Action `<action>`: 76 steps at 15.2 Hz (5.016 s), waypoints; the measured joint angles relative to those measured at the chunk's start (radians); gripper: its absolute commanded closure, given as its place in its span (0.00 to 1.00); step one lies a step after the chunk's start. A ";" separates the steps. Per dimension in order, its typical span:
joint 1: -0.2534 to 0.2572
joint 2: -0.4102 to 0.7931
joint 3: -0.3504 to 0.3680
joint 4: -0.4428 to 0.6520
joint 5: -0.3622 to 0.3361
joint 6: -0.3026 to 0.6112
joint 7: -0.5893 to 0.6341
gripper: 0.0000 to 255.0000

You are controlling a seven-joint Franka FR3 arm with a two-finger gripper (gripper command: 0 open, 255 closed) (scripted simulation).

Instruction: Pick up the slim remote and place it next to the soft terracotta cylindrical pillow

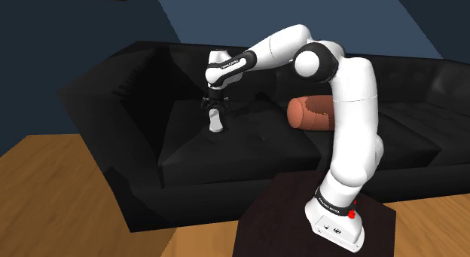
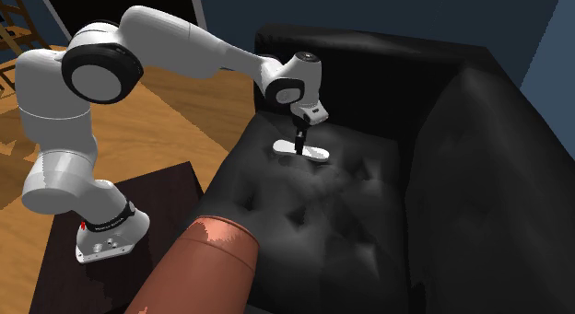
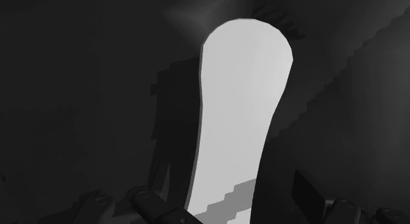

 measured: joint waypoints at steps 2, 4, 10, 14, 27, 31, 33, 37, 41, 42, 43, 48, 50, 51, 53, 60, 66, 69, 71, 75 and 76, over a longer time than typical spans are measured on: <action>0.001 0.008 0.000 -0.013 0.000 0.021 0.002 0.00; -0.001 0.022 -0.001 -0.020 0.000 0.042 -0.001 0.00; 0.000 0.031 -0.001 -0.020 -0.001 0.051 0.000 0.00; 0.000 0.031 -0.001 -0.020 -0.001 0.051 0.000 1.00; 0.000 -0.001 0.000 0.001 0.000 -0.001 0.002 1.00; 0.000 -0.024 0.000 0.023 0.001 -0.046 0.002 1.00; -0.001 -0.033 0.000 0.035 0.001 -0.067 0.000 1.00; -0.001 -0.054 0.001 0.058 0.001 -0.111 0.001 1.00; -0.002 -0.066 0.000 0.096 0.002 -0.162 0.001 1.00; -0.001 -0.072 0.001 0.103 0.002 -0.174 0.003 1.00; -0.001 -0.073 0.001 0.113 0.002 -0.186 0.003 1.00; 0.000 -0.084 0.001 0.166 0.002 -0.249 0.005 1.00; -0.001 -0.093 0.001 0.176 0.002 -0.268 0.003 1.00; -0.001 -0.098 0.001 0.183 0.002 -0.281 0.004 1.00; 0.000 -0.093 0.002 0.218 0.002 -0.311 0.005 1.00; -0.001 -0.091 0.001 0.317 0.002 -0.407 0.005 1.00; -0.001 -0.079 0.001 0.416 0.001 -0.494 0.005 1.00; 0.001 -0.076 0.002 0.461 0.001 -0.536 0.009 1.00; 0.002 -0.064 0.002 0.507 0.000 -0.570 0.010 1.00; -0.027 -0.085 -0.009 0.493 0.005 -0.578 -0.030 1.00; -0.042 -0.110 -0.015 0.455 0.008 -0.566 -0.049 1.00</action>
